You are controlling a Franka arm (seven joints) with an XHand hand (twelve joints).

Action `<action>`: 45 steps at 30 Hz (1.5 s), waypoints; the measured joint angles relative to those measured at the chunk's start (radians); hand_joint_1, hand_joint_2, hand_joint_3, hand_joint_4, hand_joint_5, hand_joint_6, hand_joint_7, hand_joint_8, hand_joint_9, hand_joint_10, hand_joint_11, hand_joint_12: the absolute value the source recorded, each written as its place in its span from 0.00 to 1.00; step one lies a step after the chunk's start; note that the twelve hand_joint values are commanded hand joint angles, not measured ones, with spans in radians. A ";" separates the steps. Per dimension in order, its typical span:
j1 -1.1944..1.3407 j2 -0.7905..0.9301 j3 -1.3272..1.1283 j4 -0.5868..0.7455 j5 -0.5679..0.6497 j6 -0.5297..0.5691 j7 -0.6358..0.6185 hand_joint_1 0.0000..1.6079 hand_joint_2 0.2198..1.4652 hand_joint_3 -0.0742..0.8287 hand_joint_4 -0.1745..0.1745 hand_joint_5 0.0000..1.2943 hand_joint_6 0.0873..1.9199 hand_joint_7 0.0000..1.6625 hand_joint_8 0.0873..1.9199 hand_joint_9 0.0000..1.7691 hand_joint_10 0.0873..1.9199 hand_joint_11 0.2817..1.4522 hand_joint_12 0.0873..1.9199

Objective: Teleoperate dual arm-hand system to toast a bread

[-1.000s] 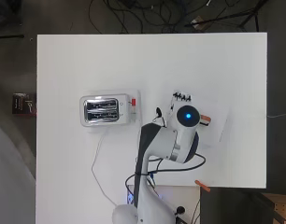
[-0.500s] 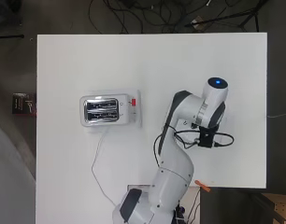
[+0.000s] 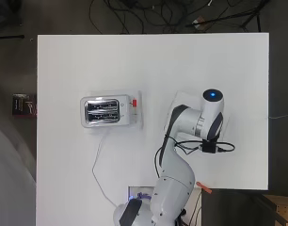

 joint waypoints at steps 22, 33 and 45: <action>0.137 -0.165 0.586 0.160 0.426 0.086 -0.024 0.77 0.74 0.08 0.06 0.58 0.64 0.68 0.40 0.78 0.00 0.40 0.06; 0.169 -0.273 0.571 -0.030 0.473 0.154 -0.227 0.77 0.74 0.08 0.00 0.57 0.65 0.70 0.36 0.78 0.00 0.47 0.00; 0.181 -0.388 0.507 -0.189 0.457 0.229 -0.354 0.78 0.72 0.08 0.00 0.60 0.61 0.73 0.31 0.80 0.00 0.49 0.01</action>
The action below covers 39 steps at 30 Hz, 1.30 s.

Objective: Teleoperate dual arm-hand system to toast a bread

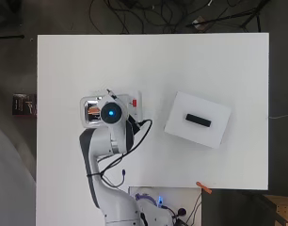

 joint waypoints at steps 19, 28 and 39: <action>-0.013 0.133 -0.087 0.113 0.015 -0.066 0.451 0.05 0.69 0.09 0.34 0.17 0.00 0.13 0.00 0.16 0.00 0.07 0.00; -0.047 0.288 -0.268 0.075 0.043 0.039 0.339 0.05 0.68 0.08 0.26 0.19 0.00 0.24 0.00 0.30 0.00 0.13 0.00; -0.058 0.346 -0.300 -0.054 0.191 0.101 0.213 0.10 0.68 0.08 0.33 0.23 0.00 0.27 0.00 0.32 0.00 0.17 0.00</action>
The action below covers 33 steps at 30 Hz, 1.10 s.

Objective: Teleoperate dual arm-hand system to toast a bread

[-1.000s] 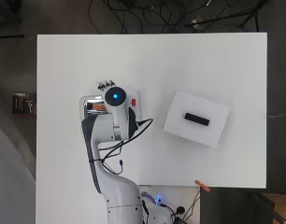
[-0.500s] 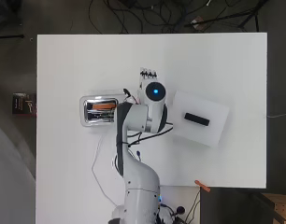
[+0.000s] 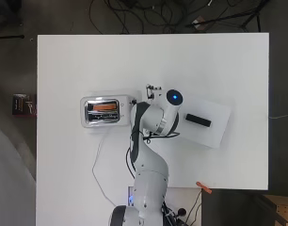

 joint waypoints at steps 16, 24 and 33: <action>-0.004 0.238 0.016 -0.031 -0.050 0.104 0.125 0.04 0.64 0.08 0.52 0.14 0.00 0.21 0.00 0.25 0.00 0.16 0.00; 0.010 0.081 0.060 -0.021 -0.052 0.046 0.155 0.01 0.72 0.09 0.47 0.15 0.00 0.21 0.00 0.28 0.00 0.17 0.00; 0.038 -0.300 0.154 0.118 -0.171 -0.088 0.242 0.00 0.75 0.09 0.25 0.16 0.00 0.15 0.00 0.20 0.00 0.10 0.00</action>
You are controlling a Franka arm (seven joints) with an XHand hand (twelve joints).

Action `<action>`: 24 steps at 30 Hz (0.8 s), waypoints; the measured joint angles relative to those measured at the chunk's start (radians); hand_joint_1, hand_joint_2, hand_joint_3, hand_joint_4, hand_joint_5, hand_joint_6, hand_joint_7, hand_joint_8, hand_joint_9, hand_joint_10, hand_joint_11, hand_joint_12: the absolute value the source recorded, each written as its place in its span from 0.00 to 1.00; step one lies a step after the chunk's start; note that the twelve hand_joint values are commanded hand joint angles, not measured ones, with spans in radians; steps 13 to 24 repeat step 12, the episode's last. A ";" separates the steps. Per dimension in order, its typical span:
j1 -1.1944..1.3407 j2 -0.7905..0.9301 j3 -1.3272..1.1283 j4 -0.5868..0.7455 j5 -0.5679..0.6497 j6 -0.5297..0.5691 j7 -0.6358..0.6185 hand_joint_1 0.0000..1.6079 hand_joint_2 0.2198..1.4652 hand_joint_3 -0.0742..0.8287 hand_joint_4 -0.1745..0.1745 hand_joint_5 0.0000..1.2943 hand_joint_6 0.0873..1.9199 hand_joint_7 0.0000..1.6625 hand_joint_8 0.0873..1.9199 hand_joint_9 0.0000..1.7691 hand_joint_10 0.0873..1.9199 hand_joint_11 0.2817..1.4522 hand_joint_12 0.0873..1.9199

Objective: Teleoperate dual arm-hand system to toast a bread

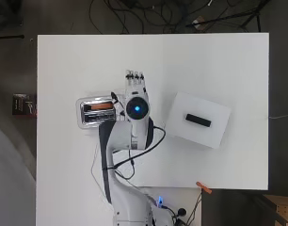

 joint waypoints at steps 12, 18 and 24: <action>0.017 -0.198 0.031 -0.021 -0.030 -0.114 0.022 0.00 0.74 0.08 0.24 0.16 0.00 0.13 0.00 0.16 0.00 0.06 0.00; 0.017 -0.198 0.031 -0.021 -0.030 -0.114 0.022 0.00 0.74 0.08 0.24 0.16 0.00 0.13 0.00 0.16 0.00 0.06 0.00; 0.017 -0.198 0.031 -0.021 -0.030 -0.114 0.022 0.00 0.74 0.08 0.24 0.16 0.00 0.13 0.00 0.16 0.00 0.06 0.00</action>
